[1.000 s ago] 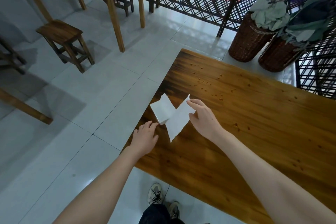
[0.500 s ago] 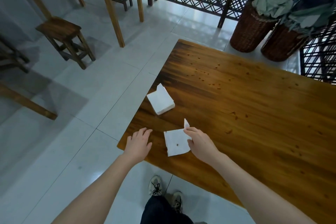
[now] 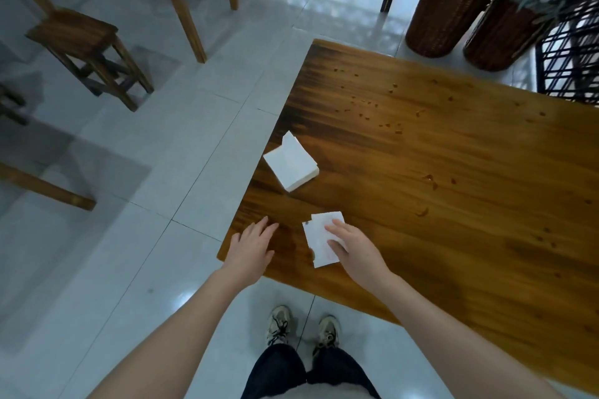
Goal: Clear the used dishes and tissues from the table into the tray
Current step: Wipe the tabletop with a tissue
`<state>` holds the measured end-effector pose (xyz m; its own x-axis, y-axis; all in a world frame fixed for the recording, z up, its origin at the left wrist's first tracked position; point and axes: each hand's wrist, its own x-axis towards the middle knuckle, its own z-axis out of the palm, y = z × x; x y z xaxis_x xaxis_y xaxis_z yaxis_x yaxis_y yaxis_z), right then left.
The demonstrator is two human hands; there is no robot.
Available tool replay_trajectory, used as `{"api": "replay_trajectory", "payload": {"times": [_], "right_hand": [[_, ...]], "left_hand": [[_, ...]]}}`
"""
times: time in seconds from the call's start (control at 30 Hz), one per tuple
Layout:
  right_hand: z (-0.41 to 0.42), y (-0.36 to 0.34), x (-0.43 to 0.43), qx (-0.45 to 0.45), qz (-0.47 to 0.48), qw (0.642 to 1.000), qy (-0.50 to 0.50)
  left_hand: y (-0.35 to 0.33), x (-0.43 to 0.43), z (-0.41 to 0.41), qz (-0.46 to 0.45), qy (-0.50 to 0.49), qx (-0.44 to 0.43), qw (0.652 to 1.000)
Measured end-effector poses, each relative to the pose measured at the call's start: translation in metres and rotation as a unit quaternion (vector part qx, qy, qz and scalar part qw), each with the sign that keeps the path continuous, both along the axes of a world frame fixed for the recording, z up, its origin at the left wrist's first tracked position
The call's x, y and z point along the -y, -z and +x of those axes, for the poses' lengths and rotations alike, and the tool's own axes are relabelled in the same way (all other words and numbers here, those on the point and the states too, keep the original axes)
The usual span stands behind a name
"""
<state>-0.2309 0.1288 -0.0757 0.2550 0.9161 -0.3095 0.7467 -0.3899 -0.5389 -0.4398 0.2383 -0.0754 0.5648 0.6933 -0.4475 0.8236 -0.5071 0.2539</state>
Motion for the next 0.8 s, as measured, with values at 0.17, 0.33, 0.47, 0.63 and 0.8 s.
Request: {"api": "replay_trajectory", "payload": {"times": [0.17, 0.33, 0.47, 0.63, 0.8], "right_hand": [[-0.012, 0.022, 0.008, 0.041, -0.042, 0.997, -0.042], [-0.028, 0.032, 0.014, 0.141, -0.021, 0.987, -0.078], [-0.044, 0.029, 0.014, 0.193, -0.02, 0.977, -0.092], [-0.06, 0.035, 0.012, 0.131, -0.003, 0.981, -0.143], [-0.083, 0.026, -0.003, 0.116, 0.009, 0.974, -0.194]], "left_hand": [[0.005, -0.005, -0.002, -0.009, 0.03, 0.003, 1.0], [0.011, -0.012, -0.009, -0.009, 0.07, 0.0, 0.998], [0.012, -0.017, -0.017, -0.003, 0.112, -0.014, 0.994], [0.012, -0.024, -0.025, -0.021, 0.13, -0.039, 0.991], [0.012, -0.029, -0.035, -0.008, 0.121, -0.019, 0.992]]}}
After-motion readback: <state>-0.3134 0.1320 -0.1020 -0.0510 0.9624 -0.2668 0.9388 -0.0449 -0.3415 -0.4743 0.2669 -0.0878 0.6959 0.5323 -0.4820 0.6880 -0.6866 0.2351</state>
